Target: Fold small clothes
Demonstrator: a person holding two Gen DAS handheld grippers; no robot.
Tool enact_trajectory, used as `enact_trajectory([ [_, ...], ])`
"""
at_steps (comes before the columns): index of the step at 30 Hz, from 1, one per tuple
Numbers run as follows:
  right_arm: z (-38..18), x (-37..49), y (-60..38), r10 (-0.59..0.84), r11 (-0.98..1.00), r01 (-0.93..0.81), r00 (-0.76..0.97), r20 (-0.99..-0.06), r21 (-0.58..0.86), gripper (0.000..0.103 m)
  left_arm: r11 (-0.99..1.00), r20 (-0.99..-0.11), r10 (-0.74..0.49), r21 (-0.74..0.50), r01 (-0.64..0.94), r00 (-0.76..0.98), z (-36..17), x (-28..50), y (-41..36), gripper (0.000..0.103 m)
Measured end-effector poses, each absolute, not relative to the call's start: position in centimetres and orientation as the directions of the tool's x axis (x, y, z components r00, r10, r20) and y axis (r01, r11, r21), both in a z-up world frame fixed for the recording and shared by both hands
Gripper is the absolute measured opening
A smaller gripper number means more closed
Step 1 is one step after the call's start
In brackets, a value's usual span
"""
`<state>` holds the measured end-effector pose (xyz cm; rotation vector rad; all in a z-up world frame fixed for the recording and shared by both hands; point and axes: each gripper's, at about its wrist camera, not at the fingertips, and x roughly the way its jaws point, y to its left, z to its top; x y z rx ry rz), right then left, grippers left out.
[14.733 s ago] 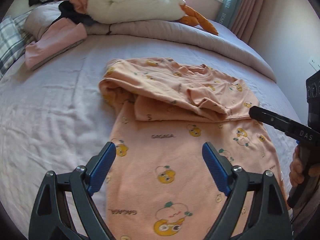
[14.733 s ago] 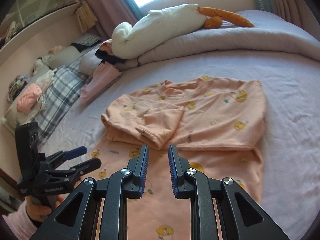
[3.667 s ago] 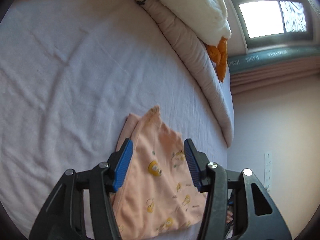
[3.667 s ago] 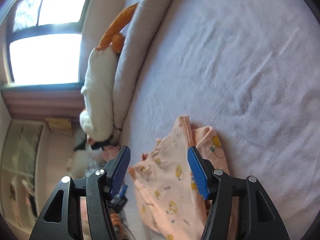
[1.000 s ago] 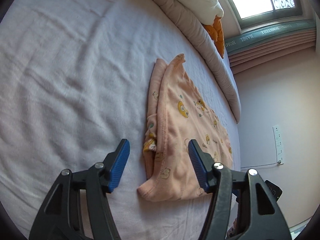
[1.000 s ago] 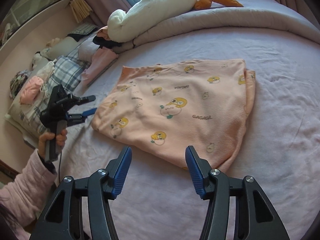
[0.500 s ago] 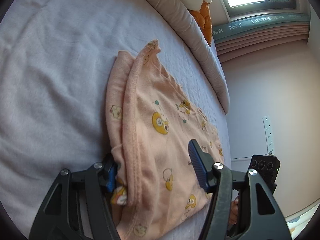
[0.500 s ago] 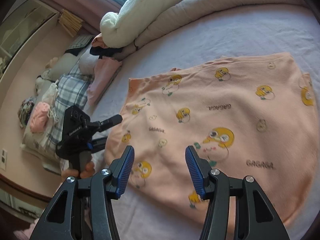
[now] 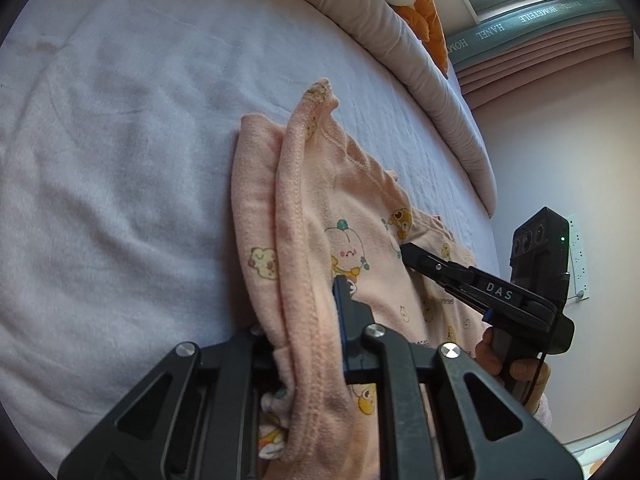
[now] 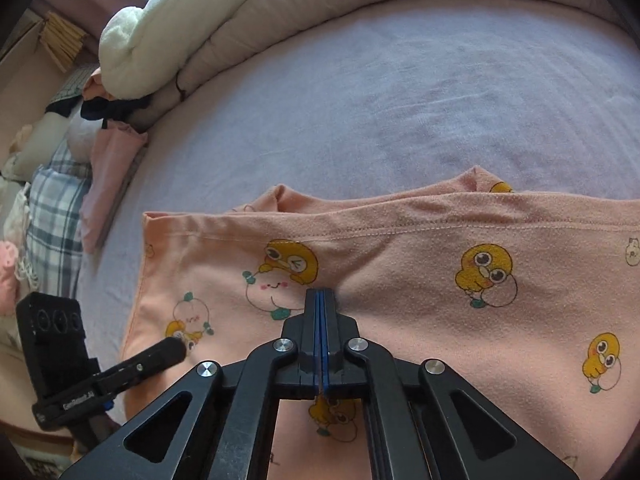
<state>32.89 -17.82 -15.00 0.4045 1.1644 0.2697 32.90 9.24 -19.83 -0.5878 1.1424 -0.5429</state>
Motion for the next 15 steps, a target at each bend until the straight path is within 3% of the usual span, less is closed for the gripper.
enact_trajectory([
  [8,-11.1,25.6,-16.1,0.413,0.911,-0.172,0.369,-0.833,0.375,0.0,0.748,-0.688,-0.647,-0.656,0.099,0.327,-19.1,33.4,8.1,0.013],
  [15,-14.1,21.6,-15.4,0.354,0.931,-0.21,0.328,-0.876,0.298,0.0,0.76,-0.693,-0.632,-0.642,0.102,0.347,-17.7,32.7,7.2,0.009],
])
